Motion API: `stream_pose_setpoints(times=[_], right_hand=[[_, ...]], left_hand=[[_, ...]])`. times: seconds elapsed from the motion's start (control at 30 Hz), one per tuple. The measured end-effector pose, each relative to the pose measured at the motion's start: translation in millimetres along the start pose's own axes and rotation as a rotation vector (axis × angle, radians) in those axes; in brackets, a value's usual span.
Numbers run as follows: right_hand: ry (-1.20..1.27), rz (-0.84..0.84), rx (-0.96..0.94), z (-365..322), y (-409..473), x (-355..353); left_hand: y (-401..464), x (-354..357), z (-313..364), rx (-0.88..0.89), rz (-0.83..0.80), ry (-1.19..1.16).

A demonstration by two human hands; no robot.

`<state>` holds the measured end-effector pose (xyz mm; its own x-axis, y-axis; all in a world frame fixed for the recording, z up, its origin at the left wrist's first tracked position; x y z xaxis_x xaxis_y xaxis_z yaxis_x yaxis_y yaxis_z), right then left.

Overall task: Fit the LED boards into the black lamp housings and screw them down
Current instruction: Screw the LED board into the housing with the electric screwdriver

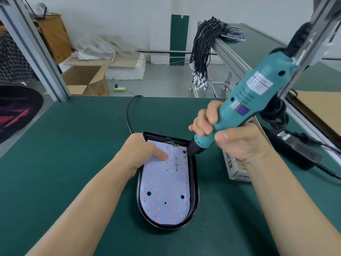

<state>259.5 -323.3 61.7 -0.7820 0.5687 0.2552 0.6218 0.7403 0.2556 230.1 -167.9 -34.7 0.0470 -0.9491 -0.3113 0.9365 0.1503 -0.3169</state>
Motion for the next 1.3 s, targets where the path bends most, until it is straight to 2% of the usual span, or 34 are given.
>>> stream_pose_setpoints(times=[0.2,0.37,0.4,0.47,0.5,0.53,0.6,0.67,0.73,0.8,0.97,1.17,1.3], right_hand=[[0.475,0.28,-0.275,-37.3,-13.9,-48.6],[0.408,0.541,-0.332,-54.0,-51.8,-81.0],[0.378,0.581,-0.334,-59.1,-60.3,-84.9],[0.329,0.637,-0.358,-73.3,-75.8,-90.8],[0.312,0.656,-0.378,-81.4,-82.7,-92.3],[0.298,0.668,-0.401,-89.6,-88.3,-92.3],[0.271,0.696,-0.441,-103.5,-96.7,-90.6],[0.25,0.751,-0.47,-112.1,-105.7,-90.6],[0.229,0.821,-0.478,-114.7,-115.5,-93.0],[0.189,0.889,-0.463,-114.7,-123.5,-94.6],[0.162,0.957,-0.454,-110.7,-135.5,-96.4],[0.164,1.004,-0.465,-112.6,-139.2,-95.1],[0.179,1.023,-0.497,-116.7,-145.3,-94.0]], left_hand=[[-5.2,-4.7,-8.4,-0.019,0.083,-0.145],[-8.3,-1.4,-1.2,0.084,0.15,-0.231],[-9.5,-6.2,6.5,0.13,0.189,-0.086],[-18.2,-22.5,35.2,0.243,0.382,0.402],[-27.4,-20.1,63.0,0.385,0.467,0.575],[-35.4,-5.8,90.2,0.547,0.473,0.641],[-41.6,45.2,127.4,0.776,0.285,0.658],[-42.5,108.5,144.4,0.889,0.061,0.789],[-36.9,160.9,147.0,0.943,-0.097,0.931],[-25.3,194.9,138.4,0.916,-0.199,1.015],[-9.5,221.5,117.7,0.821,-0.297,0.992],[-7.2,228.4,115.6,0.824,-0.289,1.031],[-5.6,214.2,113.7,0.78,-0.247,0.856]])
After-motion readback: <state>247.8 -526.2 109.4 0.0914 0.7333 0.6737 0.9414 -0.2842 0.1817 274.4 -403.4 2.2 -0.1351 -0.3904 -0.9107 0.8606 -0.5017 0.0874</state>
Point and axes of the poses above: each hand's wrist, its own y-axis towards the middle knuckle, its own x-axis out of the palm, z = x × y, the point moved 10 cm from there along y, towards the middle knuckle, and after that the axes turned 6 degrees about x, right-handed, at the moved point
